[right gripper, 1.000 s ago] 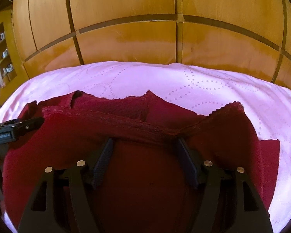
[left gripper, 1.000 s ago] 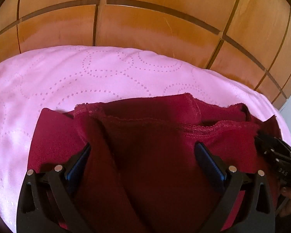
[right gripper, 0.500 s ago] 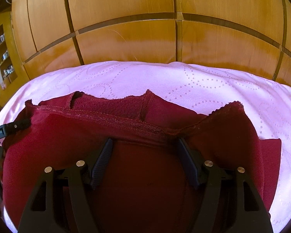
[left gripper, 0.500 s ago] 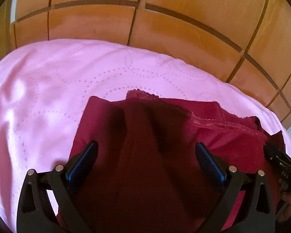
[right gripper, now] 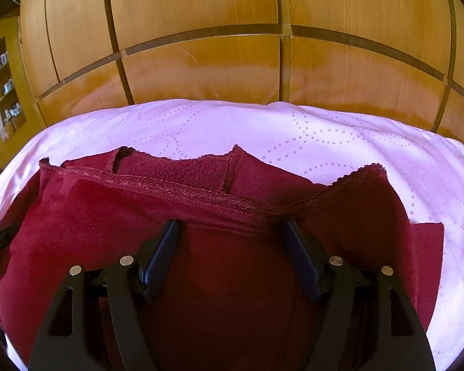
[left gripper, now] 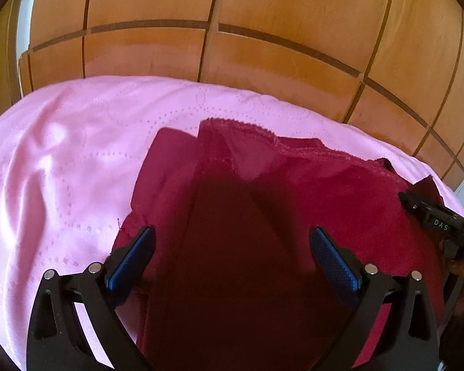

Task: Fold small clothes
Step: 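Press the folded shirt flat with both grippers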

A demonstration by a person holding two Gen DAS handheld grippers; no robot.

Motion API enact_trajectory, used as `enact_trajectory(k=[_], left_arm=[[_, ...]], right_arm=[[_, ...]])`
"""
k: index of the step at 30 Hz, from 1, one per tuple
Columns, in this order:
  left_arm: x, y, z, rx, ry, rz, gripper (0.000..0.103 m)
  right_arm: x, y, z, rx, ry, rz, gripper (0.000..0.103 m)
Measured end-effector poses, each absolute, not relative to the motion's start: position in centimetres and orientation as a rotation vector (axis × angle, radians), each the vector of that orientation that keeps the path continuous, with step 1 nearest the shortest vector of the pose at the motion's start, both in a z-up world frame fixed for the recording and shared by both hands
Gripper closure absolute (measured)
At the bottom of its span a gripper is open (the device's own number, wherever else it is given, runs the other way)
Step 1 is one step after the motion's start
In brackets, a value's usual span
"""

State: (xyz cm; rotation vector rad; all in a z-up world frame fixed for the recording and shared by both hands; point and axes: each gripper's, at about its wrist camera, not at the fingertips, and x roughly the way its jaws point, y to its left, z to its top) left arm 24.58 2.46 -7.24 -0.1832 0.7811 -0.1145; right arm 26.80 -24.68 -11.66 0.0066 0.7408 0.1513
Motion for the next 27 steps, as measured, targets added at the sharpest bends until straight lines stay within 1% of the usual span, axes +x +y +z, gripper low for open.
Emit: enact_trajectory(k=[1, 6, 7, 12, 14, 18, 20, 22, 27], left_arm=[[24.7, 2.4, -7.3, -0.182, 0.782, -0.114, 0.003], [24.7, 2.0, -7.5, -0.156, 0.790, -0.099, 0.002], [24.7, 2.1, -7.5, -0.156, 0.789, -0.099, 0.002], [24.5, 2.2, -7.6, -0.166, 0.794, -0.104, 0.002], [24.6, 2.0, -7.7, -0.161, 0.799, -0.101, 0.002], [24.6, 2.0, -7.8, -0.157, 0.800, -0.100, 0.002], [24.6, 2.0, -7.8, -0.162, 0.800, -0.102, 0.002], [24.6, 2.0, -7.9, -0.164, 0.801, -0.104, 0.002], [24.7, 2.2, -7.8, -0.172, 0.798, -0.110, 0.002]], right_arm=[[26.7, -24.6, -11.6, 0.002, 0.736, 0.145, 0.028], [25.6, -24.4, -10.7, -0.038, 0.670, 0.091, 0.024], [25.2, -24.3, -10.4, -0.050, 0.652, 0.071, 0.022], [22.0, -23.4, -8.3, -0.113, 0.579, 0.070, 0.020], [21.3, -23.1, -8.3, -0.134, 0.591, 0.071, 0.013], [22.1, -24.0, -10.5, -0.088, 0.695, 0.001, 0.012], [22.8, -24.5, -11.3, -0.047, 0.736, -0.017, 0.007], [23.5, -24.4, -11.6, -0.051, 0.755, -0.030, 0.005], [23.3, -24.3, -11.8, -0.062, 0.759, -0.039, 0.004]])
